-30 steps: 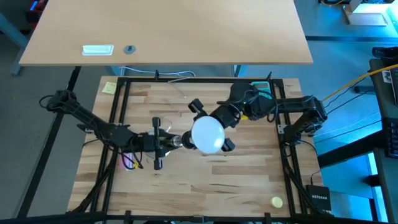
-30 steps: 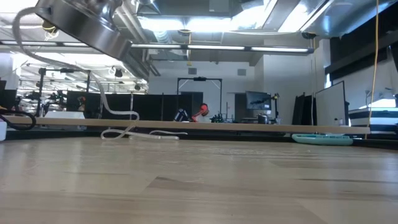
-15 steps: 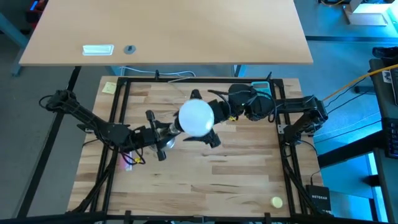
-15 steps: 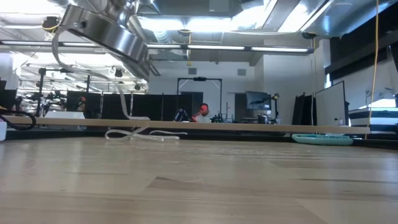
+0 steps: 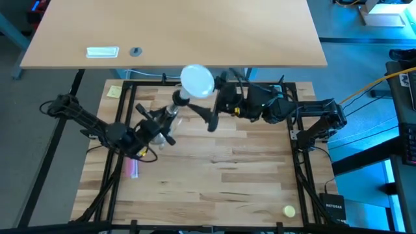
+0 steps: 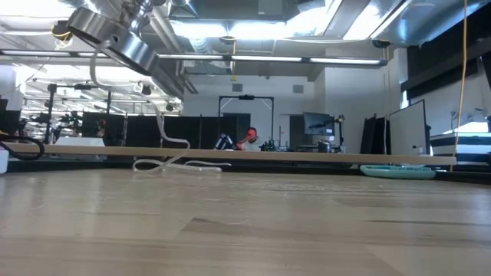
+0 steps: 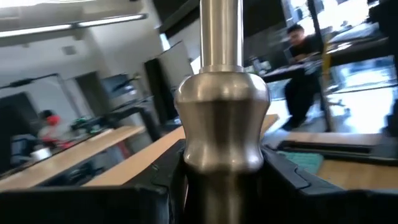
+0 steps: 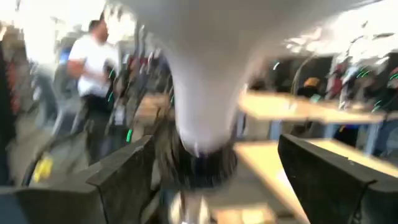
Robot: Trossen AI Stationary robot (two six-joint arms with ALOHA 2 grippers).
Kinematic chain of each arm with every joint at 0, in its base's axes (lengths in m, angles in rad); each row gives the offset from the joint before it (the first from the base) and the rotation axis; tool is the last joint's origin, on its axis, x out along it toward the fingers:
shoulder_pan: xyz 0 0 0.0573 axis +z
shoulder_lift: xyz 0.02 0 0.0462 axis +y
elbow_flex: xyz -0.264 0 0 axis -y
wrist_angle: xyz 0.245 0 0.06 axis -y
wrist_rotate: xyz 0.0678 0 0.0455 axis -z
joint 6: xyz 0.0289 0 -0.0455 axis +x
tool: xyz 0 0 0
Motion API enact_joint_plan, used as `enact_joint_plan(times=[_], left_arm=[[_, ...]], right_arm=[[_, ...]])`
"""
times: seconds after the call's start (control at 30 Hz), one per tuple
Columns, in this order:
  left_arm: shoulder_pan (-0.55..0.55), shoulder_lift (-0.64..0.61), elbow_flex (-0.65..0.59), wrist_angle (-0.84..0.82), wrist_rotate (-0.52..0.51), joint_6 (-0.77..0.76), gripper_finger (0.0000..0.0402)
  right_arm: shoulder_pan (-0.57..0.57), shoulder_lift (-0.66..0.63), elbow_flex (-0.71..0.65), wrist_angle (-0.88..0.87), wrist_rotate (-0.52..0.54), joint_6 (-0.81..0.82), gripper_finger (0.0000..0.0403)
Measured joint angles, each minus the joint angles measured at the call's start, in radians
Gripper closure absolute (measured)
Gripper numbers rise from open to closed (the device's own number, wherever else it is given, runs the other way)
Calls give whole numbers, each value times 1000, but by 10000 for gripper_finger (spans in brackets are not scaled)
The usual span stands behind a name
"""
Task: Screw lightbulb
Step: Remove the white lightbulb from the silver lamp
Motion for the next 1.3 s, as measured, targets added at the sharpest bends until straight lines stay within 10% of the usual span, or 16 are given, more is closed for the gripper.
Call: enact_joint_plan(times=[0.47, 0.8, 1.07, 1.3], left_arm=[[55, 2, 0, -26, -22, 5, 274], [29, 2, -1, -43, -34, 6, 274], [-85, 2, -2, -86, 43, -57, 274], [-93, 4, -3, -255, 583, -333, 274]], right_arm=[[0, 110, 0, 417, 86, -73, 103], [3, 117, 0, 408, 48, -116, 247], [1, 60, 2, 236, -271, -111, 247], [1, 42, 3, 152, -882, -109, 247]])
